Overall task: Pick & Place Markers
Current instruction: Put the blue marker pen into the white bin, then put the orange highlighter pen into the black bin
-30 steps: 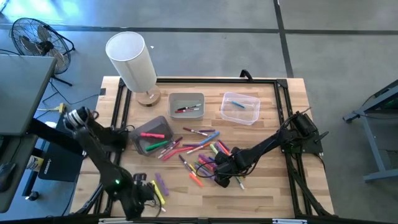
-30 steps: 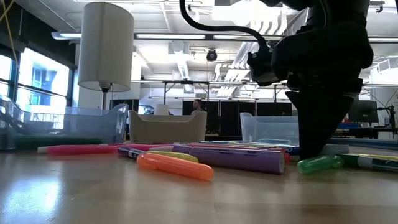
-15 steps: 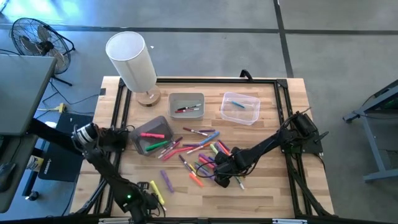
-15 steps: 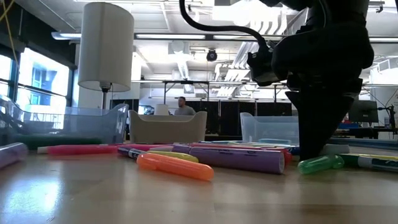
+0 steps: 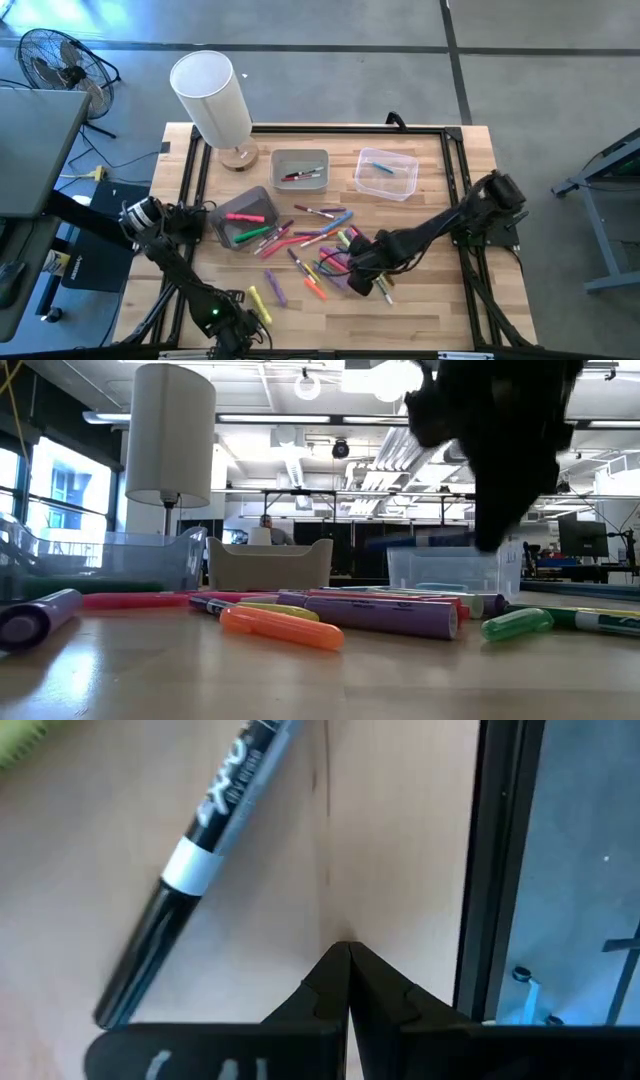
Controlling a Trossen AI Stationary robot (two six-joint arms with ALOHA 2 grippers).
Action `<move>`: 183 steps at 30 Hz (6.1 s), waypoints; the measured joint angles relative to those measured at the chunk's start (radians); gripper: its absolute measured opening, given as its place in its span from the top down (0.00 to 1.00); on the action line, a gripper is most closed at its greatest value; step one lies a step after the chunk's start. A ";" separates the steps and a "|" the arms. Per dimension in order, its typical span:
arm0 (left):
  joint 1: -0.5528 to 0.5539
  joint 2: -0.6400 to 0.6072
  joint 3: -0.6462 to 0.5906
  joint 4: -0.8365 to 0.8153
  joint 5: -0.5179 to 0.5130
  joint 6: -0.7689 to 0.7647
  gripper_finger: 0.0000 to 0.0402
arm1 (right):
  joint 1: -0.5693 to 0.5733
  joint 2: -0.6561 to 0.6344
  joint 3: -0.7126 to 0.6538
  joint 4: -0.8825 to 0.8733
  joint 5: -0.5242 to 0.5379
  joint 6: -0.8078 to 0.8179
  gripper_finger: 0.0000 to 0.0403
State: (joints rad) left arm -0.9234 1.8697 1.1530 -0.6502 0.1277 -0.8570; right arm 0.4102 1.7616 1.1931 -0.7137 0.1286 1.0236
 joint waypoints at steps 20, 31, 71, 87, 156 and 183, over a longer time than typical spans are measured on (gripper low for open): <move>0.002 0.001 -0.003 -0.010 0.035 0.071 1.00 | -0.493 -0.132 0.275 -0.029 0.008 -0.598 0.93; 0.002 -0.023 -0.009 0.007 0.081 -0.011 1.00 | -0.685 0.271 0.646 -0.026 -0.146 -0.899 0.93; 0.638 -0.249 0.000 0.021 -0.138 0.413 1.00 | -0.352 -0.795 -0.163 -0.266 0.060 -0.537 1.00; 0.736 -0.249 0.242 -0.082 -0.301 0.710 1.00 | 0.087 -0.800 -0.579 -0.054 0.158 0.202 1.00; 0.753 0.171 0.255 0.271 -0.059 1.064 0.59 | 0.131 -0.504 -0.525 0.204 0.308 0.577 1.00; 0.772 0.171 0.255 0.275 -0.044 0.998 0.59 | 0.126 -0.504 -0.525 0.203 0.302 0.573 1.00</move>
State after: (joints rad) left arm -0.1509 2.0411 1.4082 -0.3757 0.0839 0.1410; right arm 0.5365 1.2572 0.6685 -0.5106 0.4309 1.5970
